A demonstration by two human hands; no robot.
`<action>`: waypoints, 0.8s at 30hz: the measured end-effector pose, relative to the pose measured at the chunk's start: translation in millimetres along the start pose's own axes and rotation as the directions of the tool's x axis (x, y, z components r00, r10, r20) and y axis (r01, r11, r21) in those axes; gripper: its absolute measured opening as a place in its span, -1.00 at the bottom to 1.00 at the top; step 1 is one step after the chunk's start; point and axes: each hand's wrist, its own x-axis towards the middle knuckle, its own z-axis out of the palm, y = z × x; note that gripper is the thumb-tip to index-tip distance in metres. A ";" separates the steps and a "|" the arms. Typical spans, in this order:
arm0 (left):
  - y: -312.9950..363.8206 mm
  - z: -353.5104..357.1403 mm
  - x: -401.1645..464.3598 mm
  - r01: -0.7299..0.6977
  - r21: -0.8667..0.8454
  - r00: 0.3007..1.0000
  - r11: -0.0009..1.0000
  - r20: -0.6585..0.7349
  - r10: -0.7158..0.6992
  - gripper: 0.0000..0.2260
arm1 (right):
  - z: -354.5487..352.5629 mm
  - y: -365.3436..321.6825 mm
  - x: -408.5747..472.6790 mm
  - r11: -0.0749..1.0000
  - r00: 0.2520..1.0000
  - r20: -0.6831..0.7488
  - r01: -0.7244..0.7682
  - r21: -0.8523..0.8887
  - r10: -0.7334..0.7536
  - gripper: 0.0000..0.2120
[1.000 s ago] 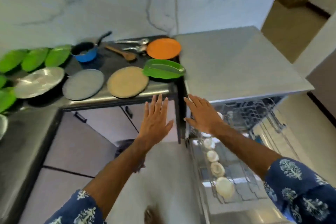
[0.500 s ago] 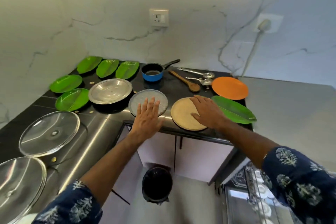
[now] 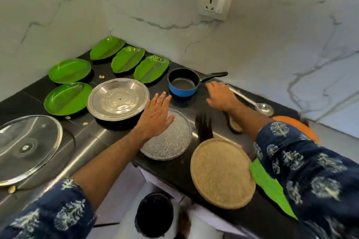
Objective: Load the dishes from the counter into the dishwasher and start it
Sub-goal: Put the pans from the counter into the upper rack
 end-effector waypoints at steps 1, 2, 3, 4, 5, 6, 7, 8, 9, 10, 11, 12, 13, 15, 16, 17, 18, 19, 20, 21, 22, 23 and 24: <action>-2.2 2.2 11.8 0.016 -0.017 1.000 1.000 -0.011 -0.016 -0.34 | 1.9 9.9 23.4 1.000 1.000 0.001 0.010 -0.017 -0.010 -0.47; -4.3 4.0 22.7 0.030 -0.031 0.999 0.999 -0.021 -0.030 -0.34 | 3.6 18.7 45.0 1.000 1.000 -0.004 0.014 -0.027 -0.014 -0.50; -6.8 6.3 32.4 0.045 -0.044 0.998 0.998 -0.031 -0.046 -0.35 | 5.1 25.5 65.1 0.999 1.000 -0.008 0.013 -0.034 -0.014 -0.53; -8.1 7.9 39.8 0.055 -0.056 0.998 0.997 -0.039 -0.058 -0.35 | 5.8 30.2 80.5 0.999 1.000 -0.005 0.010 -0.044 -0.010 -0.55; -8.8 9.5 45.2 0.060 -0.070 0.997 0.996 -0.051 -0.064 -0.36 | 6.7 33.4 92.5 0.998 1.000 0.010 0.008 -0.061 -0.008 -0.57; -11.0 12.2 52.8 0.073 -0.094 0.995 0.993 -0.060 -0.079 -0.36 | 9.5 35.8 108.3 0.996 0.999 0.036 0.016 -0.089 -0.013 -0.58; -13.0 15.1 59.6 0.083 -0.118 0.994 0.990 -0.067 -0.092 -0.37 | 12.6 37.0 121.0 0.993 0.998 0.061 0.024 -0.120 -0.017 -0.58; -13.8 16.9 64.3 0.087 -0.135 0.992 0.987 -0.075 -0.098 -0.37 | 15.5 37.8 129.5 0.989 0.996 0.089 0.029 -0.147 -0.016 -0.59; -15.2 19.6 68.9 0.093 -0.156 0.991 0.983 -0.081 -0.106 -0.38 | 19.3 38.0 137.1 0.986 0.993 0.120 0.033 -0.161 -0.014 -0.60; -15.9 21.8 72.2 0.099 -0.175 0.990 0.980 -0.079 -0.114 -0.38 | 23.0 38.1 142.2 0.986 0.989 0.146 0.034 -0.163 -0.010 -0.63; -16.2 23.5 74.5 0.104 -0.194 0.990 0.976 -0.068 -0.119 -0.38 | 25.8 38.3 145.1 0.987 0.987 0.161 0.037 -0.158 -0.011 -0.65; -16.3 24.8 75.6 0.109 -0.212 0.991 0.971 -0.055 -0.123 -0.38 | 29.2 39.0 146.0 0.988 0.986 0.164 0.044 -0.146 -0.019 -0.68; -16.1 25.5 76.4 0.115 -0.235 0.991 0.965 -0.045 -0.129 -0.38 | 30.2 39.5 144.4 0.990 0.988 0.153 0.054 -0.133 -0.033 -0.69; -13.5 23.3 74.7 0.125 -0.289 0.989 0.949 -0.037 -0.141 -0.37 | 28.1 41.0 132.5 0.992 0.992 0.120 0.062 -0.113 -0.048 -0.72; -11.7 21.1 73.1 0.119 -0.325 0.989 0.938 -0.042 -0.140 -0.37 | 24.9 41.7 121.7 0.991 0.995 0.091 0.055 -0.119 -0.044 -0.73; -9.9 18.3 71.2 0.115 -0.375 0.989 0.920 -0.046 -0.142 -0.36 | 20.6 41.4 108.7 0.990 0.998 0.052 0.045 -0.136 -0.038 -0.75; -7.7 14.1 69.3 0.114 -0.437 0.987 0.892 -0.055 -0.153 -0.35 | 16.0 40.4 94.1 0.988 0.999 0.004 0.038 -0.147 -0.037 -0.77; -6.1 10.4 67.0 0.121 -0.512 0.984 0.850 -0.052 -0.171 -0.33 | 9.9 38.2 73.4 0.990 0.998 -0.046 0.027 -0.136 -0.034 -0.80; -3.2 5.1 64.3 0.130 -0.604 0.980 0.787 -0.043 -0.195 -0.30 | 3.7 34.8 49.3 0.994 0.996 -0.085 0.022 -0.106 -0.031 -0.82; 0.0 -0.4 60.6 0.151 -0.698 0.975 0.700 -0.014 -0.224 -0.29 | -2.2 30.2 21.6 0.998 0.993 -0.116 0.016 -0.067 -0.024 -0.82; 6.0 -7.2 55.1 0.156 -0.785 0.970 0.600 0.009 -0.241 -0.28 | -5.7 24.9 -8.6 0.999 0.990 -0.140 0.004 -0.033 -0.009 -0.81; 10.8 -11.7 49.8 0.150 -0.855 0.969 0.496 0.027 -0.246 -0.30 | -9.3 17.9 -39.4 1.000 0.988 -0.156 -0.008 -0.007 0.007 -0.77; 19.7 -17.7 39.6 0.122 -0.906 0.976 0.404 0.035 -0.216 -0.34 | -12.1 9.3 -75.4 0.999 0.985 -0.169 -0.031 0.015 0.033 -0.73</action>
